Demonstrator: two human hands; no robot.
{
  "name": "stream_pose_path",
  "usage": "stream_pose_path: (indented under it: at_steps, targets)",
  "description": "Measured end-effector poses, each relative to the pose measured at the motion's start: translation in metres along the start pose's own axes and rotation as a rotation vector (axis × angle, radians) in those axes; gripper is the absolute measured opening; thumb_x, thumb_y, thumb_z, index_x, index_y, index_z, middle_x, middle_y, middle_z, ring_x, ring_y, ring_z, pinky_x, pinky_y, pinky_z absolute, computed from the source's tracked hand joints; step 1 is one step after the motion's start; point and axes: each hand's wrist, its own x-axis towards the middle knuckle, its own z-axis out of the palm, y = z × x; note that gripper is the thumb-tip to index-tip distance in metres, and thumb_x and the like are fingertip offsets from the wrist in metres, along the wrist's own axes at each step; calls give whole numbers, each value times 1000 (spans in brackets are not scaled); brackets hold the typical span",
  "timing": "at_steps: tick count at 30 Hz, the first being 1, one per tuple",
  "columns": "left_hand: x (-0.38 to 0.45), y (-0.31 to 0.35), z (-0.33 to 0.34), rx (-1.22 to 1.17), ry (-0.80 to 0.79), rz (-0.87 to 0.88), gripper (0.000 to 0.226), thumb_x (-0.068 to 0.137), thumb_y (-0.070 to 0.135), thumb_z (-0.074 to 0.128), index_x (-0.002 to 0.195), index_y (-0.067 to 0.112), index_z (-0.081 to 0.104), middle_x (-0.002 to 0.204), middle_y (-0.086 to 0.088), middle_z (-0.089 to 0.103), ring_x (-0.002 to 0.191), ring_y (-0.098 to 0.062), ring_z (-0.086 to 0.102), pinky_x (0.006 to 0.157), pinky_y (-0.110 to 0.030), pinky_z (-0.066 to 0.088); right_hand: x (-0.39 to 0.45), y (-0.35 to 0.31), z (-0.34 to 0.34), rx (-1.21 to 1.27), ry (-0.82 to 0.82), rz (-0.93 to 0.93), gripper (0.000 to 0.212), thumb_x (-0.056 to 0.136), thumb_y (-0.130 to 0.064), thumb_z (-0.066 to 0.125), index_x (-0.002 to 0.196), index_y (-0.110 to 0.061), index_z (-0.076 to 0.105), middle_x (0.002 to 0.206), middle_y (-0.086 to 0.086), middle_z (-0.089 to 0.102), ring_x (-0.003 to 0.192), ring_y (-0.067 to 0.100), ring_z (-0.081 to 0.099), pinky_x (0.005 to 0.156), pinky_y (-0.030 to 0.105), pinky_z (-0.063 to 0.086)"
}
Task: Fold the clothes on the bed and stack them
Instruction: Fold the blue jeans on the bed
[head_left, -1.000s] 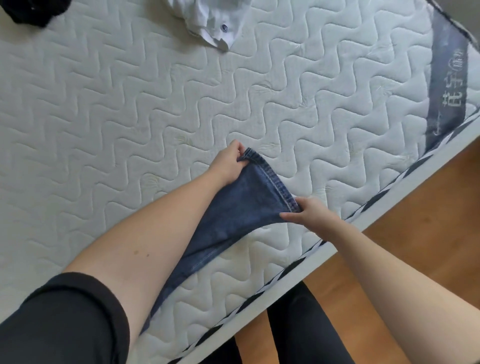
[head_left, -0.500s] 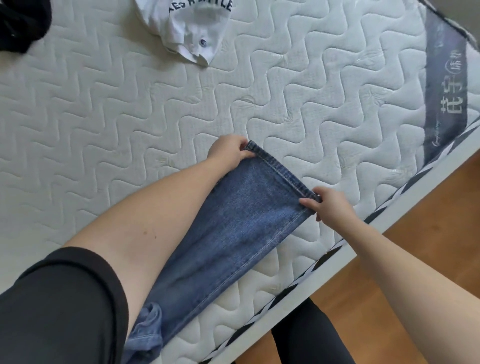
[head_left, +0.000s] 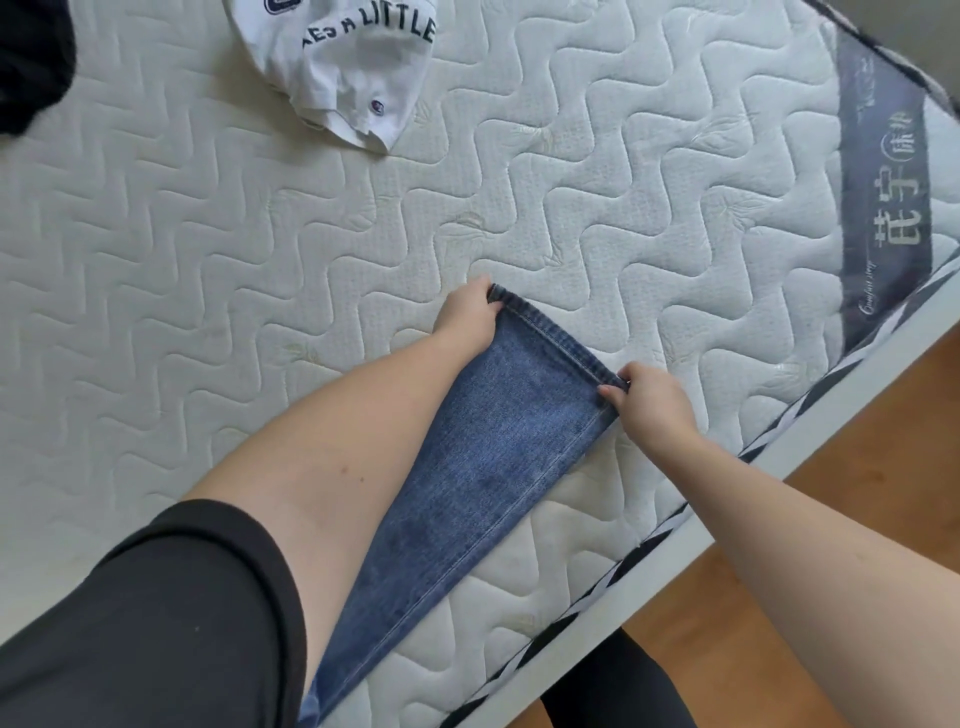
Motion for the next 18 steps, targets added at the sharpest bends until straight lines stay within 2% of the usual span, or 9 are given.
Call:
stream_pose_path:
  at_steps: [2, 4, 9, 12, 14, 18]
  targets:
    - [-5, 2, 5, -45, -1, 36, 21, 98, 13, 51, 117, 7, 57, 122, -15, 60, 113, -31, 55, 88, -32, 40, -1, 1, -3, -3, 16, -11, 22, 96, -23, 57, 114, -11, 59, 118, 14, 57, 103, 33, 56, 79, 36, 42]
    - [-14, 6, 5, -93, 20, 105, 38, 96, 6, 50, 134, 7, 52, 136, -13, 52, 125, -25, 50, 103, -26, 33, -6, 4, -7, 29, 49, -1, 30, 96, -15, 52, 125, -14, 53, 128, 12, 52, 108, 32, 56, 84, 38, 43]
    - [-50, -7, -11, -119, 98, 168, 50, 92, -3, 45, 141, 8, 49, 147, -9, 45, 137, -22, 40, 114, -22, 23, -42, -2, -4, 56, 103, -74, 36, 95, -16, 50, 131, -17, 52, 129, 7, 54, 110, 26, 57, 85, 38, 47]
    - [-81, -40, -27, -111, 120, 115, 46, 92, -4, 44, 134, 11, 55, 142, -7, 50, 130, -21, 46, 103, -16, 26, -73, -18, 16, 72, -3, -177, 37, 93, -12, 52, 131, -14, 55, 126, 9, 55, 111, 26, 57, 93, 38, 45]
    - [-105, -71, -34, -111, 130, 62, 43, 92, -4, 44, 129, 12, 59, 134, -7, 56, 122, -22, 52, 96, -16, 30, -95, -27, 35, 43, -80, -248, 35, 93, -12, 54, 128, -14, 57, 125, 9, 56, 112, 27, 56, 95, 36, 43]
    - [-168, -146, -35, -141, 131, -82, 39, 94, -1, 44, 126, 13, 61, 128, -5, 62, 118, -21, 56, 97, -23, 39, -135, -44, 84, -27, -199, -297, 40, 96, -17, 51, 136, -20, 52, 134, 5, 52, 118, 25, 53, 94, 34, 43]
